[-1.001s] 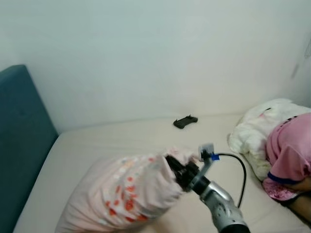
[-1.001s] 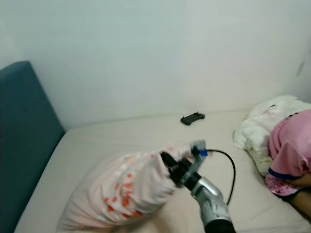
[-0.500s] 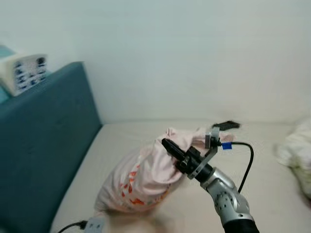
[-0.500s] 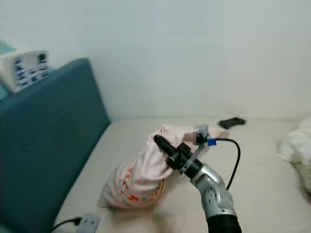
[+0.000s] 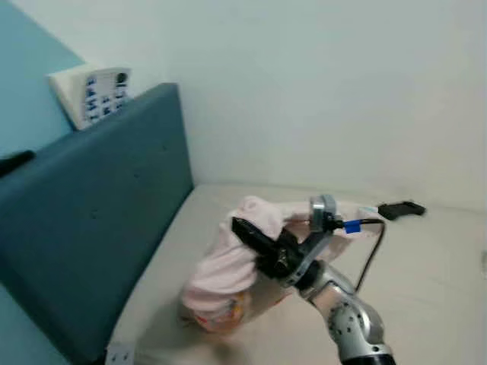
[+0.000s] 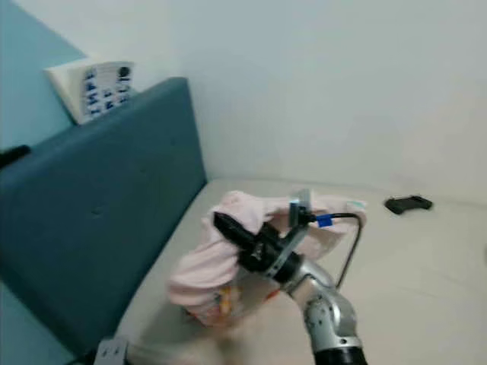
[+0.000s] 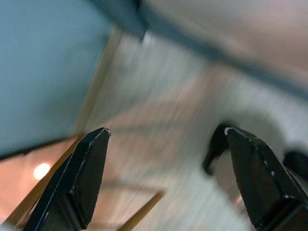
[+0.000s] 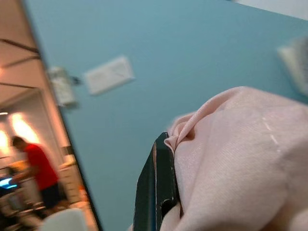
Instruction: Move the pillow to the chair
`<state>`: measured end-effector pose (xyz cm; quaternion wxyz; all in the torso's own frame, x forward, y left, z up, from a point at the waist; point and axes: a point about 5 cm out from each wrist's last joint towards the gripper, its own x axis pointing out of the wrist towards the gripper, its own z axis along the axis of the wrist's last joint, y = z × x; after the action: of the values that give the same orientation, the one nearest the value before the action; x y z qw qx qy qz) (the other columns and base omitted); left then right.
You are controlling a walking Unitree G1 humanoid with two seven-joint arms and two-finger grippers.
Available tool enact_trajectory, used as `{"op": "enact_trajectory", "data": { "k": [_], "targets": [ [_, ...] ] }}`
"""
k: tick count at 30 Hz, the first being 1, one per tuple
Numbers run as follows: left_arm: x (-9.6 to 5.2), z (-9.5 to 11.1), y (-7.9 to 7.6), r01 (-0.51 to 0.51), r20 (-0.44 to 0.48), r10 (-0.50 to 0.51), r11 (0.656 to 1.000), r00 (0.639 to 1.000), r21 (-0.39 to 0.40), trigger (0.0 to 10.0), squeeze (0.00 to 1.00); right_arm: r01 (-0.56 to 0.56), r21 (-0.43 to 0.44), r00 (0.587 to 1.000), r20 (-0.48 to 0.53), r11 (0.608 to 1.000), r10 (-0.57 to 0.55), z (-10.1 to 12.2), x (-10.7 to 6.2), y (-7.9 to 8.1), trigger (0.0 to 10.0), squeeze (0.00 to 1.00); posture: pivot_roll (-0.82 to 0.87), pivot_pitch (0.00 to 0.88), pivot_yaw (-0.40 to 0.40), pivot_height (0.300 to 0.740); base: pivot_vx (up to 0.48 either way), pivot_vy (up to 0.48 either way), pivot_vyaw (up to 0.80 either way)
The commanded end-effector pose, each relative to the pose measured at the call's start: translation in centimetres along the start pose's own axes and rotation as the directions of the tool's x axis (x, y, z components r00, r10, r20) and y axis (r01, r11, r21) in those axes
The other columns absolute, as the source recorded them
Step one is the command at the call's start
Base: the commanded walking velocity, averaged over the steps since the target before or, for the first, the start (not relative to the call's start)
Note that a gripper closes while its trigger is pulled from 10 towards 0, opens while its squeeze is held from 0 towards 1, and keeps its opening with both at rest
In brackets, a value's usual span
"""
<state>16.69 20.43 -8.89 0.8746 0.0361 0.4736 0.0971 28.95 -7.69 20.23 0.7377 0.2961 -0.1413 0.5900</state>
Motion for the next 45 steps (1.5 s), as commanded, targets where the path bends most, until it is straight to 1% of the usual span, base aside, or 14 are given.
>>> {"op": "enact_trajectory", "data": {
  "k": [1, 3, 9, 14, 17, 18, 19, 21, 22, 25, 30, 33, 35, 45],
  "targets": [
    [-0.2, -1.2, -0.3, 0.041, -0.033, -0.038, 0.996, 0.999, 0.084, 10.0, 0.00, -0.017, -0.027, 0.997, 0.071, 0.999, 0.019, 2.0, 0.4, 0.3, 10.0, 0.00, -0.11, 0.004, -0.011, 0.740, 0.000, 0.000, 0.73],
    [-0.3, -1.7, -0.1, 0.042, -0.045, -0.037, 0.993, 0.998, 0.110, 10.0, 0.00, -0.021, -0.033, 0.996, 0.088, 0.999, 0.024, 2.3, 0.5, 0.4, 10.0, 0.00, -0.11, 0.005, -0.010, 0.740, 0.000, 0.000, 0.73],
    [-0.6, -3.0, 0.7, 0.010, -0.094, -0.002, 0.996, 0.996, 0.085, 10.0, 0.00, -0.051, -0.033, 0.992, 0.111, 0.998, 0.054, 2.8, 0.8, 1.0, 10.0, 0.00, -0.11, 0.007, -0.006, 0.740, 0.000, 0.000, 0.73],
    [-0.7, -3.6, 0.4, 0.022, -0.116, -0.012, 0.996, 0.993, 0.090, 10.0, 0.00, -0.074, -0.026, 0.990, 0.116, 0.997, 0.077, 3.1, 1.3, 1.6, 10.0, 0.00, -0.11, 0.012, 0.000, 0.740, 0.000, 0.000, 0.72],
    [-0.7, -3.6, 0.2, 0.033, -0.116, -0.022, 0.995, 0.993, 0.095, 10.0, 0.00, -0.044, -0.043, 0.995, 0.092, 0.998, 0.048, 3.0, 1.4, 1.4, 10.0, 0.00, -0.11, 0.012, 0.000, 0.740, 0.000, 0.000, 0.72],
    [-0.7, -3.5, 0.1, 0.037, -0.114, -0.026, 0.994, 0.993, 0.103, 10.0, 0.00, 0.033, -0.067, 0.998, 0.060, 0.997, -0.029, 2.6, 1.4, 0.5, 10.0, 0.00, -0.11, 0.012, 0.002, 0.740, 0.000, 0.000, 0.77],
    [-0.7, -3.5, 0.1, 0.037, -0.114, -0.026, 0.994, 0.993, 0.103, 10.0, 0.00, 0.033, -0.067, 0.998, 0.060, 0.997, -0.029, 2.6, 1.4, 0.5, 10.0, 0.00, -0.11, 0.012, 0.002, 0.740, 0.000, 0.000, 0.77],
    [-0.6, -3.3, -0.1, 0.065, -0.112, -0.051, 0.990, 0.992, 0.122, 10.0, 0.00, 0.190, -0.071, 0.982, 0.025, 0.979, -0.189, 1.8, 0.8, -1.4, 10.0, 0.00, -0.11, 0.013, 0.003, 0.740, 0.000, 0.000, 0.00],
    [-0.6, -3.3, -0.1, 0.065, -0.112, -0.051, 0.990, 0.992, 0.122, 10.0, 0.00, 0.190, -0.071, 0.982, 0.025, 0.979, -0.189, 1.8, 0.8, -1.4, 10.0, 0.00, -0.11, 0.013, 0.003, 0.740, 0.000, 0.000, 0.00],
    [-0.6, -3.0, -0.1, 0.072, -0.105, -0.058, 0.989, 0.993, 0.133, 10.0, 0.00, 0.271, -0.088, 0.962, -0.015, 0.959, -0.273, 1.1, 0.4, -2.3, 10.0, 0.00, -0.11, 0.013, 0.008, 0.740, 0.000, -0.472, 0.00],
    [-0.5, -3.0, 0.0, 0.067, -0.108, -0.052, 0.989, 0.993, 0.136, 10.0, 0.00, 0.281, -0.086, 0.959, -0.020, 0.956, -0.283, 0.9, 0.4, -2.3, 10.0, 0.00, -0.12, 0.015, 0.012, 0.740, 0.000, -0.478, 0.00],
    [-0.6, -3.2, 0.1, 0.064, -0.124, -0.047, 0.988, 0.991, 0.139, 10.0, 0.00, 0.287, -0.124, 0.954, -0.055, 0.950, -0.296, 0.6, 0.3, -2.4, 10.0, 0.00, -0.12, 0.015, 0.014, 0.740, 0.000, 0.000, 0.00],
    [-0.6, -3.5, 0.2, 0.059, -0.137, -0.038, 0.987, 0.990, 0.151, 10.0, 0.00, 0.287, -0.159, 0.949, -0.087, 0.945, -0.303, 0.2, 0.1, -2.4, 10.0, 0.00, -0.11, 0.016, 0.015, 0.740, 0.000, 0.000, 0.78],
    [-0.7, -3.8, 0.2, 0.063, -0.151, -0.038, 0.985, 0.988, 0.161, 10.0, 0.00, 0.268, -0.184, 0.949, -0.118, 0.945, -0.292, -0.4, 0.2, -2.3, 10.0, 0.00, -0.11, 0.017, 0.014, 0.740, 0.000, 0.000, 0.77]
  ]
}}
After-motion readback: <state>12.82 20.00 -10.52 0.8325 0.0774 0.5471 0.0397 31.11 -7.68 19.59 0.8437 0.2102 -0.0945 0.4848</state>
